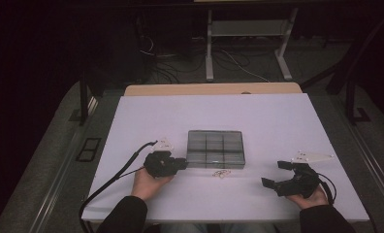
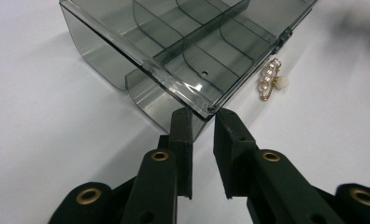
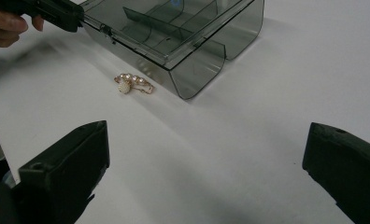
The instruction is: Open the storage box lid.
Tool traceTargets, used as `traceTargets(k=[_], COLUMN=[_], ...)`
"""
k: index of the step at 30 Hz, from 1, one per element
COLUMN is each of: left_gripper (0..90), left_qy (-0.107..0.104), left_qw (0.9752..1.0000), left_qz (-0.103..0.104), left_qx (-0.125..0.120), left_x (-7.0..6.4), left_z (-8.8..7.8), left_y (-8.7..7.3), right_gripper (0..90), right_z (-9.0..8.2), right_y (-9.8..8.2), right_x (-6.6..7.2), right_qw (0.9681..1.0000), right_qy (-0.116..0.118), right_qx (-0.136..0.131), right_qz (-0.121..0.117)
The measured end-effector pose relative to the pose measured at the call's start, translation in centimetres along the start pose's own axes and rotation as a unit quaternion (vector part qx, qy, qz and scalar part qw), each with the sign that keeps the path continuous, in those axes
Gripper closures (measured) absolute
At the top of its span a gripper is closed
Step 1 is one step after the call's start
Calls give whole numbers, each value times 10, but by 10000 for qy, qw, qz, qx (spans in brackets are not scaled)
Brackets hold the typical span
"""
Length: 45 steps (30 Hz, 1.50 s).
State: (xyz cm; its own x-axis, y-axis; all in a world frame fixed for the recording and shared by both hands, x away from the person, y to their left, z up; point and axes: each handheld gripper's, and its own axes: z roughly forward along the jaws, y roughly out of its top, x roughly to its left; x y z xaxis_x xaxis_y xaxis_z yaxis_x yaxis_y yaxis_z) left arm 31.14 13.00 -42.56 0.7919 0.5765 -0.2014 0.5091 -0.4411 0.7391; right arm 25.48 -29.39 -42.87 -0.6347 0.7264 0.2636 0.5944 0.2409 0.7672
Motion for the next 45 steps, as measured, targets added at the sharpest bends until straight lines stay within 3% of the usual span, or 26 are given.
traceTargets(k=[20,28,34,38,45], left_gripper=[850,891,891,892,892], left_qy=[-116,-194,-310,-259,-273], left_qw=[9998,9988,9969,9977,9965], left_qz=[25,-101,-232,-82,-113], left_qx=[-185,-434,-680,-620,-779], left_x=[-1,5,10,8,11], left_z=[-5,-12,-17,-15,-17], left_y=[3,10,17,26,41], right_gripper=[8,8,8,8,9], right_z=[0,2,0,1,6], right_y=[0,3,16,22,40], right_x=[0,-1,0,1,1], right_qw=[10000,10000,9999,9998,9996], right_qy=[-6,20,99,117,182], right_qx=[18,18,-77,-108,-135], right_qz=[10,-7,-61,-95,-155])
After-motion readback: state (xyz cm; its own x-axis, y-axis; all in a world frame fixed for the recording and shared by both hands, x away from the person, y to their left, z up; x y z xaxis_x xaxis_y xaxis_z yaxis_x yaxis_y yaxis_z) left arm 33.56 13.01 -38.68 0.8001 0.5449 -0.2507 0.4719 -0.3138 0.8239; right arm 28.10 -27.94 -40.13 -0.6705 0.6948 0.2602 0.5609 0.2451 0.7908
